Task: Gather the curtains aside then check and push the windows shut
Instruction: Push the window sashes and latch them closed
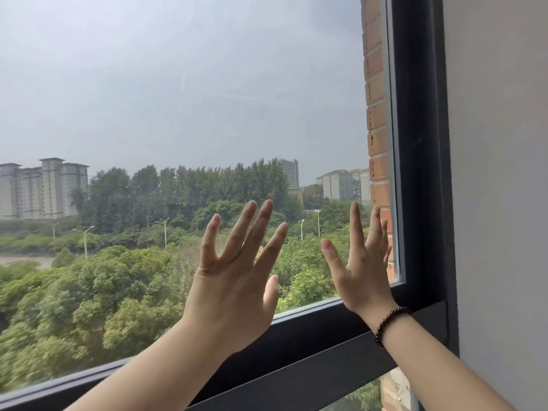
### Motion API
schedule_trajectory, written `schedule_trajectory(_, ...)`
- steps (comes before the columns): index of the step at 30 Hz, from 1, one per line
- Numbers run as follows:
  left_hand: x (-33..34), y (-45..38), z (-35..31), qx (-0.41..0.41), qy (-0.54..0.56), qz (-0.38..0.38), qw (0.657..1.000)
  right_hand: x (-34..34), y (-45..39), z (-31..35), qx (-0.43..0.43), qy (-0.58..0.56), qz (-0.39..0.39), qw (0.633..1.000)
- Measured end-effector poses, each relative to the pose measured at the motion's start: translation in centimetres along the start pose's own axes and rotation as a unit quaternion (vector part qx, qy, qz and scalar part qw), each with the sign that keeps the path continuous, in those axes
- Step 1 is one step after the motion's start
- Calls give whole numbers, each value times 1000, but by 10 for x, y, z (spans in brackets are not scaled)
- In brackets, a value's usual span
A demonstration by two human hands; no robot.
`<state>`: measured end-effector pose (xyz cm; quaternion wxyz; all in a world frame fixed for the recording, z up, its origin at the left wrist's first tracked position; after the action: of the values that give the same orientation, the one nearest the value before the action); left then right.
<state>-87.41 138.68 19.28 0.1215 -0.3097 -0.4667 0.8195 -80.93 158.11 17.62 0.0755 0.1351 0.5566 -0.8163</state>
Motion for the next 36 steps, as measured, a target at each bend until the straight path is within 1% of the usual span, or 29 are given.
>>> schedule_trajectory(10, -3, 17, 24, 0, -29, 4, 1000, 9, 15, 19, -21, -3, -7, 1000)
schedule_trajectory(21, -13, 42, 63, -2, -15, -2, 1000, 22, 30, 60, -18, -8, -4, 1000)
schedule_trajectory(28, -23, 60, 90, 4, -35, -6, 999, 31, 40, 93, -11, -7, 7, 1000)
schedule_trajectory(32, -33, 67, 104, -22, -7, -31, 999, 35, 46, 111, -10, -8, 8, 1000)
schedule_trajectory(36, -41, 70, 105, -13, -1, -33, 999, 37, 52, 126, -11, -7, 10, 1000)
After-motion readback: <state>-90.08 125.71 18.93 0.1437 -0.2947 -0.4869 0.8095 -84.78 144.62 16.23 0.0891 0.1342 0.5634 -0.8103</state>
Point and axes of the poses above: each hand's wrist, its own y-axis away from the middle knuckle, its own x-axis out of the palm, z = x × y, the point moved 6 cm from there along -y, towards the middle knuckle, and after that the axes turned 5 degrees about -x, right-handed, at the moved point
